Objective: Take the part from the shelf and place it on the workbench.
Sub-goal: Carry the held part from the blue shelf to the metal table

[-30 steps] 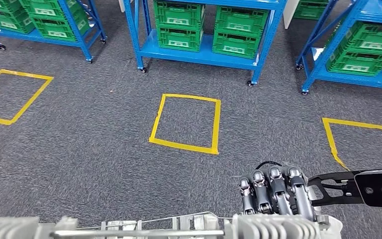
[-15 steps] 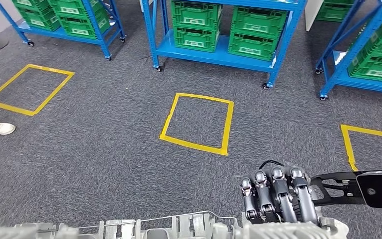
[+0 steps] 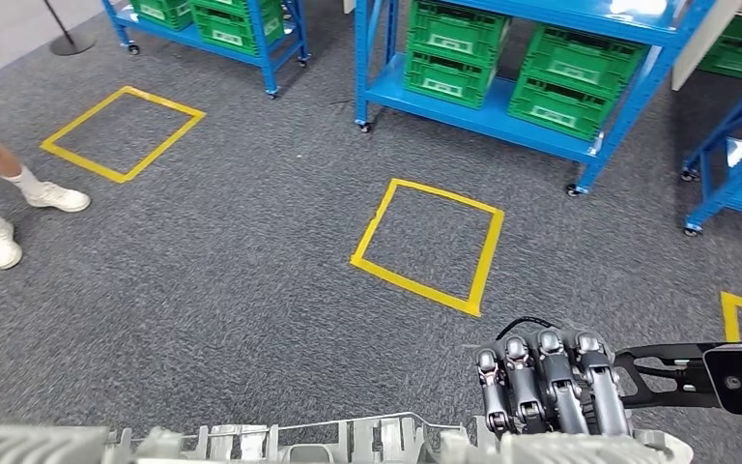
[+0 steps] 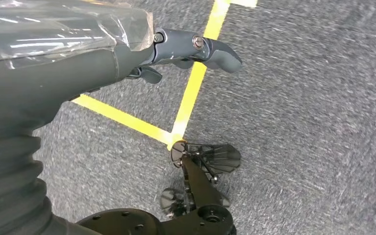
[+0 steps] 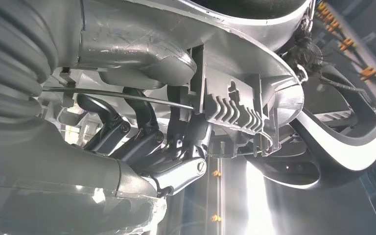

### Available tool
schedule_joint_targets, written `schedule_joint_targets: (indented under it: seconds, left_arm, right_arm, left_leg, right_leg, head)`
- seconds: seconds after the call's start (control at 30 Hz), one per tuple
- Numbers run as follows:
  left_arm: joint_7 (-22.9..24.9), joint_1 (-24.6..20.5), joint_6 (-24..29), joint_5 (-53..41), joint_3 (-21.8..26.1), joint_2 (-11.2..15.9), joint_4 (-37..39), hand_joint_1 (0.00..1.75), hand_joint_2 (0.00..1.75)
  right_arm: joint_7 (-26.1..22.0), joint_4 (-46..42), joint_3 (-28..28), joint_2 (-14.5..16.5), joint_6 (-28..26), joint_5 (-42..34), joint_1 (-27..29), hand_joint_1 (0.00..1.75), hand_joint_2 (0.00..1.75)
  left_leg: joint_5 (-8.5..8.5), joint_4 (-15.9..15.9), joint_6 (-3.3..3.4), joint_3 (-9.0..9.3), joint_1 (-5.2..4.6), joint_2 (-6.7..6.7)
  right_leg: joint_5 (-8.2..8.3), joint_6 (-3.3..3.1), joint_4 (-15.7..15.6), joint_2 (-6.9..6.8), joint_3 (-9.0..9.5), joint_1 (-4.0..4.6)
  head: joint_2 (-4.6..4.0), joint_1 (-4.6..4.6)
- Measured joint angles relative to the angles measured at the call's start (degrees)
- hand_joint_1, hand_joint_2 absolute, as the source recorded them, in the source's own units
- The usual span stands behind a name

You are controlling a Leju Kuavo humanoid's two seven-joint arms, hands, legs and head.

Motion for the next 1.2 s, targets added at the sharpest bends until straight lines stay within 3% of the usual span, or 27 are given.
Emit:
schedule_joint_targets:
  seconds: [0.03, 0.1, 0.13, 0.2, 0.23, 0.3, 0.37, 0.43, 0.47, 0.5, 0.57, 0.63, 0.7, 0.77, 0.8, 0.87, 0.93, 0.97, 1.0, 1.07, 1.13, 1.2]
  left_arm:
    - [0.03, 0.12, 0.02, -0.05, 0.09, 0.02, -0.16, 0.00, 1.75]
    - [0.10, 0.32, 0.09, -0.10, 0.26, 0.10, -0.58, 0.00, 1.75]
    - [0.14, 0.47, 0.15, -0.14, 0.38, 0.18, -0.76, 0.00, 1.75]
    - [0.22, 1.01, 0.30, -0.19, 0.59, 0.40, -1.00, 0.00, 1.75]
    - [0.25, 1.33, 0.38, -0.20, 0.65, 0.49, -1.06, 0.00, 1.75]
    - [0.41, 1.72, 0.56, -0.21, 0.73, 0.68, -1.34, 0.00, 1.75]
    - [0.80, 1.80, 0.71, -0.27, 0.84, 0.77, -1.68, 0.00, 1.75]
    - [1.18, 1.97, 0.77, -0.57, 0.89, 0.73, -1.84, 0.00, 1.75]
    - [1.32, 2.10, 0.77, -0.80, 0.89, 0.70, -1.87, 0.00, 1.75]
    - [1.39, 2.19, 0.79, -1.10, 0.89, 0.68, -1.86, 0.00, 1.75]
    - [1.48, 1.95, 0.82, -1.93, 0.85, 0.68, -1.67, 0.00, 1.75]
    - [1.13, 1.07, 0.82, -2.86, 0.80, 0.56, -0.91, 0.00, 1.75]
    - [0.37, 0.11, 0.91, -3.39, 0.77, 0.35, 0.48, 0.00, 1.75]
    - [-0.45, -0.64, 1.21, -3.72, 0.75, 0.04, 1.93, 0.00, 1.75]
    - [-0.86, -1.20, 1.45, -3.94, 0.75, -0.15, 2.60, 0.00, 1.75]
    - [-1.57, -2.59, 1.95, -4.23, 0.78, -0.68, 3.84, 0.00, 1.75]
    - [-2.22, -3.59, 2.51, -4.31, 0.82, -1.23, 4.96, 0.00, 1.75]
    - [-2.60, -3.84, 2.94, -4.36, 0.85, -1.51, 5.51, 0.00, 1.75]
    - [-3.05, -3.98, 3.48, -4.50, 0.89, -1.79, 6.01, 0.00, 1.75]
    - [-4.30, -4.28, 5.28, -5.12, 0.94, -2.47, 6.93, 0.00, 1.75]
    - [-5.45, -4.58, 7.04, -5.87, 0.95, -3.12, 7.74, 0.00, 1.75]
    - [-6.04, -4.63, 7.90, -6.19, 0.95, -3.53, 8.61, 0.00, 1.75]
  right_arm:
    - [-0.10, -0.01, 0.01, -0.06, 0.00, 0.00, 0.03, 1.75, 1.75]
    - [-0.44, -0.06, -0.01, -0.13, 0.00, -0.01, 0.11, 1.75, 1.75]
    - [-0.62, -0.08, -0.01, -0.16, 0.01, -0.01, 0.16, 1.75, 1.75]
    - [-0.87, -0.11, 0.00, -0.20, 0.03, -0.02, 0.20, 1.75, 1.75]
    - [-0.90, -0.12, 0.01, -0.20, 0.04, -0.02, 0.17, 1.75, 1.75]
    - [-0.91, -0.17, 0.02, -0.22, 0.01, -0.03, 0.13, 1.75, 1.75]
    - [-0.91, -0.23, 0.03, -0.33, -0.11, -0.03, 0.16, 1.75, 1.75]
    - [-0.91, -0.24, 0.07, -0.54, -0.24, 0.02, 0.24, 1.75, 1.75]
    - [-0.91, -0.24, 0.08, -0.65, -0.27, 0.09, 0.28, 1.75, 1.75]
    - [-0.94, -0.25, 0.09, -0.75, -0.31, 0.26, 0.30, 1.75, 1.75]
    - [-1.29, -0.36, 0.05, -0.95, -0.34, 1.13, 0.36, 1.75, 1.75]
    - [-1.90, -0.51, -0.03, -1.18, -0.35, 2.19, 0.50, 1.75, 1.75]
    - [-2.23, -0.58, -0.05, -1.35, -0.43, 2.70, 0.68, 1.75, 1.75]
    - [-2.18, -0.74, -0.07, -1.50, -0.69, 3.04, 0.79, 1.75, 1.75]
    - [-2.13, -0.84, -0.11, -1.66, -0.88, 3.21, 0.82, 1.75, 1.75]
    - [-2.08, -0.96, -0.29, -2.21, -1.21, 3.33, 1.11, 1.75, 1.75]
    - [-2.13, -0.96, -0.49, -2.83, -1.33, 3.32, 1.57, 1.75, 1.75]
    - [-2.13, -0.96, -0.55, -3.09, -1.37, 3.39, 1.75, 1.75, 1.75]
    - [-2.13, -0.97, -0.58, -3.29, -1.43, 3.52, 1.85, 1.75, 1.75]
    - [-1.99, -1.05, -0.70, -3.53, -1.86, 3.94, 2.05, 1.75, 1.75]
    - [-1.68, -1.39, -0.98, -3.62, -2.68, 4.40, 2.53, 1.75, 1.75]
    - [-1.33, -1.88, -1.36, -3.63, -3.40, 4.68, 3.14, 1.75, 1.75]
  left_leg:
    - [-0.01, 0.18, -0.13, -0.09, 0.00, -0.75]
    - [-0.13, 0.82, -0.63, -0.57, -0.11, -1.94]
    - [-0.13, 1.02, -0.97, -0.87, -0.10, -2.42]
    - [-0.05, 1.15, -1.65, -1.28, 0.13, -3.06]
    - [-0.29, 1.50, -1.98, -1.60, 0.15, -2.56]
    - [-2.36, 4.93, -2.56, -3.33, 0.17, 0.05]
    - [-5.86, 12.37, -3.04, -6.92, 0.35, 2.51]
    - [-7.32, 17.65, -3.27, -9.55, 0.59, 3.20]
    - [-6.57, 17.22, -3.27, -9.37, 0.65, 3.39]
    - [-4.92, 14.37, -3.18, -7.92, 0.66, 3.76]
    - [-1.75, 6.17, -2.76, -3.57, 0.35, 5.57]
    - [-0.77, 1.88, -2.25, -1.28, -0.11, 6.60]
    - [-0.75, 1.52, -1.76, -1.26, -0.35, 5.69]
    - [-0.34, 0.85, -1.11, -0.83, -0.16, 4.64]
    - [-0.11, 0.49, -0.77, -0.59, -0.02, 4.11]
    - [0.15, 0.25, -0.35, -0.52, 0.09, 2.89]
    - [0.21, 0.28, -0.25, -0.62, 0.06, 1.54]
    - [0.22, 0.31, -0.26, -0.60, 0.07, 0.92]
    - [0.21, 0.37, -0.29, -0.54, 0.10, 0.34]
    - [0.10, 0.68, -0.52, -0.58, 0.08, -0.83]
    - [-0.04, 1.04, -1.04, -0.88, -0.04, -1.79]
    - [0.02, 1.07, -1.68, -1.25, 0.03, -2.45]
  right_leg:
    - [1.70, 0.39, -4.37, 1.09, 2.10, -0.19]
    - [3.78, 0.32, -10.56, 2.88, 5.05, -0.39]
    - [4.03, -0.03, -11.62, 3.30, 5.54, -0.31]
    - [4.20, -0.76, -11.77, 2.43, 5.60, -0.13]
    - [4.30, -1.09, -11.87, 1.99, 5.67, -0.17]
    - [4.37, -1.64, -12.06, 0.92, 5.82, -0.35]
    - [4.23, -1.92, -12.03, -0.31, 5.86, -0.14]
    - [4.12, -2.03, -12.01, -1.61, 5.88, -0.01]
    - [4.06, -2.07, -12.01, -2.22, 5.92, 0.03]
    - [3.98, -2.05, -12.01, -2.77, 6.00, 0.04]
    - [3.74, -1.84, -12.00, -3.76, 6.17, 0.28]
    - [3.51, -1.45, -11.99, -4.68, 6.20, 0.62]
    - [3.40, -1.01, -12.13, -5.65, 6.32, 0.72]
    - [2.70, -0.68, -11.19, -4.89, 6.05, 0.51]
    - [1.70, -0.71, -9.20, -3.70, 5.15, 0.42]
    - [-1.27, -1.05, -1.85, -1.13, 1.42, 0.29]
    - [-2.96, -0.89, 4.33, -0.38, -2.04, 0.26]
    - [-2.49, -0.51, 4.49, -0.28, -2.38, 0.24]
    - [-1.09, 0.00, 2.11, -0.15, -1.48, 0.16]
    - [2.53, 0.70, -6.16, 1.24, 2.18, -0.11]
    - [4.50, 0.24, -11.15, 2.53, 4.49, -0.20]
    - [4.85, -0.71, -11.65, 2.23, 4.75, 0.02]
  head:
    - [0.00, 0.02]
    - [0.00, -0.04]
    - [0.00, -0.05]
    - [0.00, -0.07]
    - [0.00, -0.08]
    - [0.00, -0.31]
    - [0.00, -0.50]
    - [0.00, -0.49]
    - [0.00, -0.50]
    - [0.00, -0.50]
    - [0.00, -0.50]
    - [0.00, -0.44]
    - [0.00, -0.41]
    - [0.00, -0.40]
    - [0.00, -0.35]
    - [0.00, -0.19]
    - [0.00, -0.10]
    - [0.00, -0.09]
    - [0.00, -0.09]
    - [0.00, -0.05]
    - [0.00, -0.05]
    - [0.00, -0.08]
